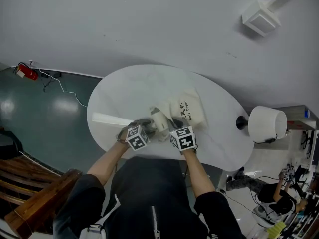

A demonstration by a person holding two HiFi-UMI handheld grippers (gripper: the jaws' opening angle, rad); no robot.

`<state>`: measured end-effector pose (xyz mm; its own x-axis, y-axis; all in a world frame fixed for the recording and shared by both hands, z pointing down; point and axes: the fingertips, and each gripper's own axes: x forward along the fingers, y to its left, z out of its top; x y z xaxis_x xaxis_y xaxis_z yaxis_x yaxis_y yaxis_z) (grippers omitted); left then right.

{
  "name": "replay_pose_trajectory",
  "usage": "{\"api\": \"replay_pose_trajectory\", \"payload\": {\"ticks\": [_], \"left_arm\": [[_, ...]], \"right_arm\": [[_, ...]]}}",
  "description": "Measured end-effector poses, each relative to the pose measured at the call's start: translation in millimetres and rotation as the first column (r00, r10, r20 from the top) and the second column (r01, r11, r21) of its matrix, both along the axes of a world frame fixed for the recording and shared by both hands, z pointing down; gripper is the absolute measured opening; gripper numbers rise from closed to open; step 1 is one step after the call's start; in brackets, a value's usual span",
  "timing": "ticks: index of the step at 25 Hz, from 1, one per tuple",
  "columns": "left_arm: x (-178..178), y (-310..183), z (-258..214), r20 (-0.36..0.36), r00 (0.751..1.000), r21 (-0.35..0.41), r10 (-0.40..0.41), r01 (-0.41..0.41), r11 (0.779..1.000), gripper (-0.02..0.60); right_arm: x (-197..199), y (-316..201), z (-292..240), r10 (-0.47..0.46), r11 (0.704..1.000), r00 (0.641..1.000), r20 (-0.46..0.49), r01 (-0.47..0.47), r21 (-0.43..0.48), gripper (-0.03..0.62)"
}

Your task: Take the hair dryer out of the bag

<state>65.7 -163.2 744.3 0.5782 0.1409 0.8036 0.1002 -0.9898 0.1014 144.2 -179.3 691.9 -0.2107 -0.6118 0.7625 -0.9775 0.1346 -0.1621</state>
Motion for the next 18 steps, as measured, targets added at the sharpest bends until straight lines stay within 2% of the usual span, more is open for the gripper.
{"api": "replay_pose_trajectory", "payload": {"ticks": [7, 18], "left_arm": [[-22.6, -6.6, -6.7, -0.006, 0.999, 0.014, -0.033, 0.033, 0.999, 0.216], [-56.5, -23.3, -23.1, -0.050, 0.981, -0.015, -0.186, 0.185, 0.983, 0.216]], "right_arm": [[-0.1, -3.0, 1.3, 0.016, 1.000, 1.000, 0.008, -0.016, 0.001, 0.029], [-2.5, -2.9, 12.7, 0.045, 0.999, 0.999, 0.010, -0.045, -0.007, 0.030]]}}
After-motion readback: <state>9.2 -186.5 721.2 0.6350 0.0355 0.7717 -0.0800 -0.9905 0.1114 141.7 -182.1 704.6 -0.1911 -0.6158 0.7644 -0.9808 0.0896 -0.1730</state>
